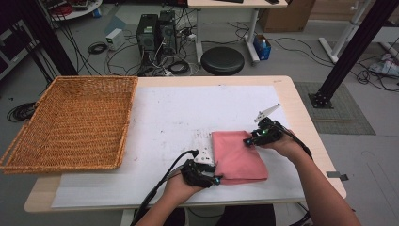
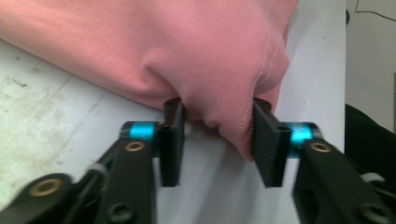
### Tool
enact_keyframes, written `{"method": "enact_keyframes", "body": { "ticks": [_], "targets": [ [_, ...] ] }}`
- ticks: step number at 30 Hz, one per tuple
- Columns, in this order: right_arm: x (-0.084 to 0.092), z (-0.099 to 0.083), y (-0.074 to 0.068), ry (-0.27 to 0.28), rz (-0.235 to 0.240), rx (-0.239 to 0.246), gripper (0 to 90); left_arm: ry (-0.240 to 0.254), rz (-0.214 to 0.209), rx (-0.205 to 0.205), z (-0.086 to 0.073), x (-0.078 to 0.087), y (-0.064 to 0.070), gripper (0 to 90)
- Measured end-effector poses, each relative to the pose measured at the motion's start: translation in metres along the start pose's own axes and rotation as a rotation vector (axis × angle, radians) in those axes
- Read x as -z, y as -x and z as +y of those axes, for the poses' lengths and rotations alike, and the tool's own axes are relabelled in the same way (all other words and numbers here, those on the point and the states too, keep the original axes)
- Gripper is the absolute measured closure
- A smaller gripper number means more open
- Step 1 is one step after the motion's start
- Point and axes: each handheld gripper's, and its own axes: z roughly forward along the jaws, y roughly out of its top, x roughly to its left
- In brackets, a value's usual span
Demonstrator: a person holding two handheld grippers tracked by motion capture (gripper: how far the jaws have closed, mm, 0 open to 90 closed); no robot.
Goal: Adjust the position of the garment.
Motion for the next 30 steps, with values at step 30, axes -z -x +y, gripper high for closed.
{"method": "enact_keyframes", "body": {
  "ticks": [30],
  "targets": [
    [-0.034,0.045,-0.036,0.110,-0.038,0.039,85.5,0.019,0.095,-0.036,-0.037,0.071,-0.050,79.3]
  ]
}}
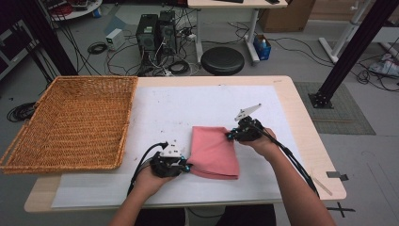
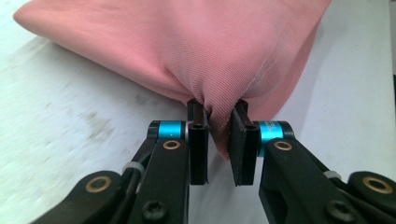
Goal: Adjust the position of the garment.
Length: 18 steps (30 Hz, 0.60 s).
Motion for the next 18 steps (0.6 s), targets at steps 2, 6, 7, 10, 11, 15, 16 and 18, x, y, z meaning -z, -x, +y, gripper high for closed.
{"method": "enact_keyframes", "body": {
  "ticks": [2,6,7,10,11,15,16,18],
  "targets": [
    [-0.003,0.004,-0.002,0.010,0.003,-0.005,85.4,0.004,0.003,0.006,-0.004,0.003,-0.003,79.3],
    [-0.011,0.012,-0.004,0.014,0.003,-0.004,85.4,0.007,0.011,0.012,-0.011,0.009,-0.008,79.3],
    [-0.013,0.013,-0.005,0.016,0.003,0.002,85.4,0.008,0.014,0.013,-0.012,0.010,-0.009,79.2],
    [-0.018,0.017,-0.007,0.020,0.002,0.002,85.4,0.009,0.018,0.018,-0.016,0.013,-0.012,79.2],
    [-0.020,0.019,-0.007,0.022,0.001,0.005,85.3,0.009,0.023,0.017,-0.017,0.014,-0.013,79.2],
    [-0.025,0.026,-0.010,0.005,-0.001,0.018,85.4,0.009,0.033,0.028,-0.020,0.018,-0.016,79.2],
    [-0.026,0.028,-0.012,0.011,-0.003,0.023,85.4,0.008,0.036,0.030,-0.021,0.019,-0.016,79.2],
    [-0.028,0.034,-0.012,-0.005,-0.005,0.021,85.3,0.007,0.040,0.030,-0.023,0.021,-0.018,79.2]
  ]
}}
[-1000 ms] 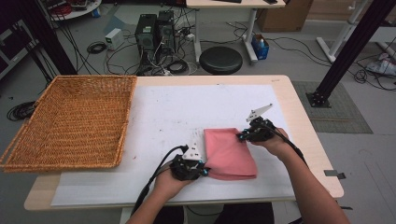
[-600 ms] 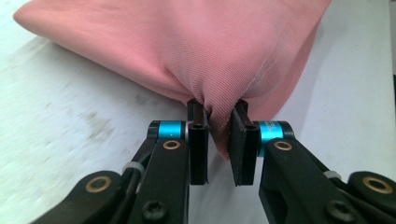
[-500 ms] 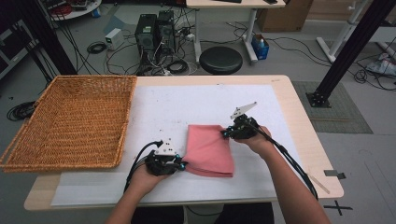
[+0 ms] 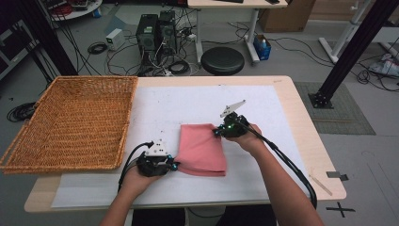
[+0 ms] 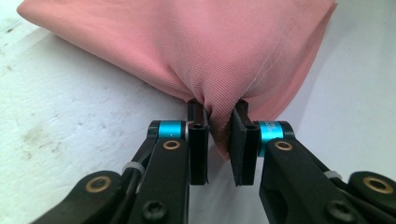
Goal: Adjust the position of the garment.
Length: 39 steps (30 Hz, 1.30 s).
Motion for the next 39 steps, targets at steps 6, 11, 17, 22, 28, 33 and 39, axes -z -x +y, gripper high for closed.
{"method": "enact_keyframes", "body": {
  "ticks": [6,11,17,22,28,33,39],
  "targets": [
    [-0.010,0.014,-0.002,-0.002,-0.004,0.029,85.3,0.007,0.024,0.027,-0.006,0.007,-0.005,79.1],
    [-0.016,0.016,-0.003,0.007,0.005,0.024,85.3,-0.002,0.031,0.028,-0.008,0.011,-0.006,79.1],
    [-0.021,0.019,-0.003,0.002,0.008,0.025,85.0,-0.001,0.041,0.033,-0.012,0.014,-0.005,78.9],
    [-0.020,0.018,-0.002,-0.003,-0.004,0.016,74.2,0.017,0.088,0.037,-0.014,0.015,0.000,66.2],
    [-0.008,0.013,0.004,0.004,-0.027,-0.007,51.0,0.056,0.119,0.072,-0.008,0.023,0.007,38.7],
    [0.012,0.004,0.009,0.034,-0.054,-0.031,39.0,0.149,0.156,0.071,0.004,0.037,0.010,29.3],
    [0.046,-0.009,0.008,0.092,-0.078,-0.054,31.1,0.197,0.152,0.053,0.022,0.049,0.011,25.7]
  ]
}}
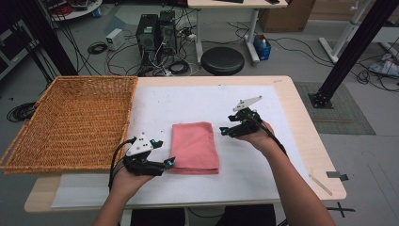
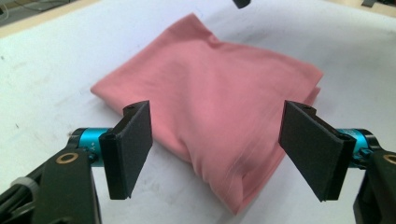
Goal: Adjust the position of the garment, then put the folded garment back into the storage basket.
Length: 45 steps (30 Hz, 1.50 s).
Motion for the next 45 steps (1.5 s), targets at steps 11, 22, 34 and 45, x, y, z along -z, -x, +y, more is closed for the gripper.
{"method": "enact_keyframes", "body": {
  "ticks": [11,22,34,45],
  "targets": [
    [0.065,-0.019,-0.012,0.118,0.014,0.015,21.5,-0.003,-0.021,0.011,0.028,0.006,-0.014,21.8],
    [0.095,-0.045,-0.026,0.171,0.054,0.023,20.5,0.042,-0.028,0.026,0.040,0.020,-0.025,19.3],
    [0.108,-0.059,-0.022,0.192,0.029,0.002,20.5,0.041,-0.051,0.026,0.039,0.018,-0.028,19.3],
    [0.113,-0.059,-0.022,0.199,0.023,0.009,20.5,0.008,-0.042,0.049,0.039,0.005,-0.030,19.3]
  ]
}}
